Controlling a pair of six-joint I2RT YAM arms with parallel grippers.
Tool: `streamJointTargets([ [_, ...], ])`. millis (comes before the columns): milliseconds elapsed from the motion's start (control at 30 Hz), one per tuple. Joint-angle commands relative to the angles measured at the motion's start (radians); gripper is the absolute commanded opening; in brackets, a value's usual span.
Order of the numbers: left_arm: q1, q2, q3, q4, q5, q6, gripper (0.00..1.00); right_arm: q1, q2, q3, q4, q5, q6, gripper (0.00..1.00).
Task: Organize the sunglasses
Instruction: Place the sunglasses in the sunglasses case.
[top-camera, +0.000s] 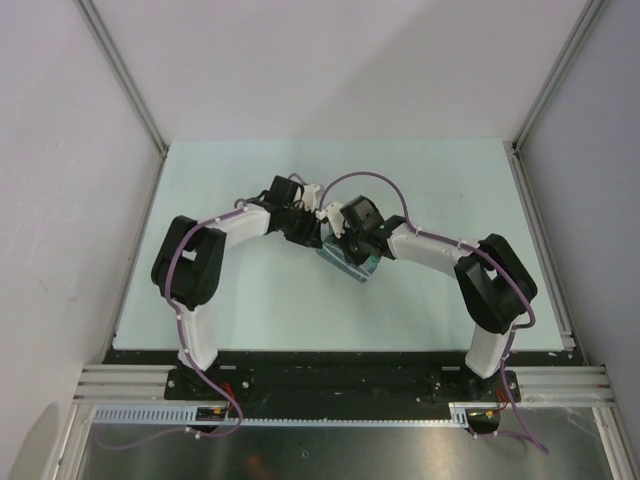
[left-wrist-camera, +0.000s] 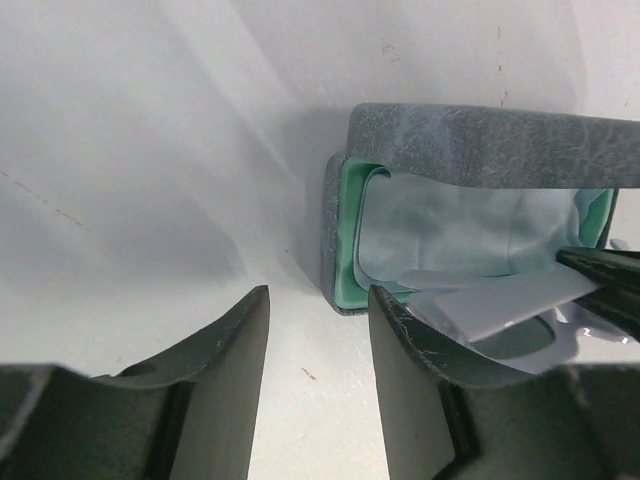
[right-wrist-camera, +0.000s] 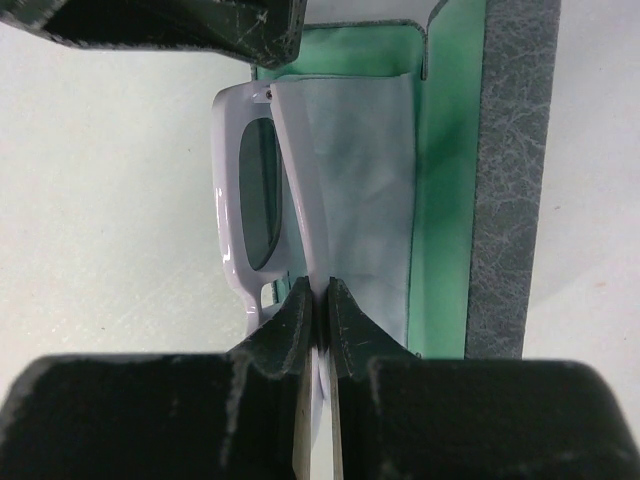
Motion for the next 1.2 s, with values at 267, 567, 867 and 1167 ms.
streamJointTargets([
  [267,0.065,-0.132,-0.007,0.009,-0.014,-0.013,0.5,0.007,0.026,0.075,0.032,0.018,-0.025,0.0],
  [567,0.082,-0.12,-0.007,0.015,-0.068,-0.057,0.49,0.004,0.073,0.096,0.024,0.0,-0.016,0.0],
  [867,0.111,-0.109,-0.005,0.019,-0.108,-0.105,0.48,0.005,0.089,0.096,0.004,-0.005,-0.013,0.0],
  [1167,0.114,-0.107,0.001,0.019,-0.091,-0.111,0.47,0.002,0.118,0.096,-0.036,-0.082,0.021,0.01],
])
